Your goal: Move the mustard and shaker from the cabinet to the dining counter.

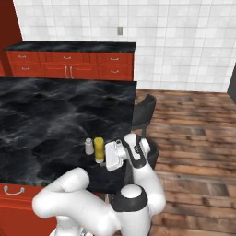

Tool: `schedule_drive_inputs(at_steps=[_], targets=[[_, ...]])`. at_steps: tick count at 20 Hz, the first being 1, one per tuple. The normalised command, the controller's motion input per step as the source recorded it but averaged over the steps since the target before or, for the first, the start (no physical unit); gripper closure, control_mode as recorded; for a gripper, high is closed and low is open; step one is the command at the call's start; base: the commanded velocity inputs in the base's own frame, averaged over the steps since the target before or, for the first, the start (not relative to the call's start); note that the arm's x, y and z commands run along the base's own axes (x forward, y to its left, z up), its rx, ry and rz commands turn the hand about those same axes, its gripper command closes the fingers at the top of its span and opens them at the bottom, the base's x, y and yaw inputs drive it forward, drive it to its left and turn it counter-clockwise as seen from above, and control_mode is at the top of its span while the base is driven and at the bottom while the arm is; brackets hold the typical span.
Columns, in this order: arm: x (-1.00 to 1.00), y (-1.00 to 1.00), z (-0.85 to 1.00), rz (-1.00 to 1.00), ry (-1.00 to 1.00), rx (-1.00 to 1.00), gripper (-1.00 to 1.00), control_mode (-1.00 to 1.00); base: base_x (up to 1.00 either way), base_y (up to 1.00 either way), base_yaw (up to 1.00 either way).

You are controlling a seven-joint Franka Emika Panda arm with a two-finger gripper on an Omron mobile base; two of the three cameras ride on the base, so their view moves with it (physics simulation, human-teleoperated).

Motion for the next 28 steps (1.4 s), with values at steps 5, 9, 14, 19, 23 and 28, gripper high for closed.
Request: schedule_drive_inputs(at_steps=[5,9,14,19,23,28], targets=[[0.0,-0.26,-0.06,0.0,-0.04,-0.03,-1.0,-1.0,0.0,0.0,0.0],[0.0,-0.34,0.0,0.0,-0.01,0.0,-1.0,-1.0,0.0,0.0,0.0],[0.0,-0.36,0.03,0.0,0.0,0.0,-1.0,-1.0,0.0,0.0,0.0],[-0.09,-0.29,0.24,-0.01,0.0,0.0,-1.0,-1.0,0.0,0.0,0.0],[-0.27,-0.14,0.37,-0.08,0.0,0.0,-1.0,-1.0,0.0,0.0,0.0],[-0.28,-0.16,0.35,-0.17,0.03,0.0,-1.0,-1.0,0.0,0.0,0.0]])
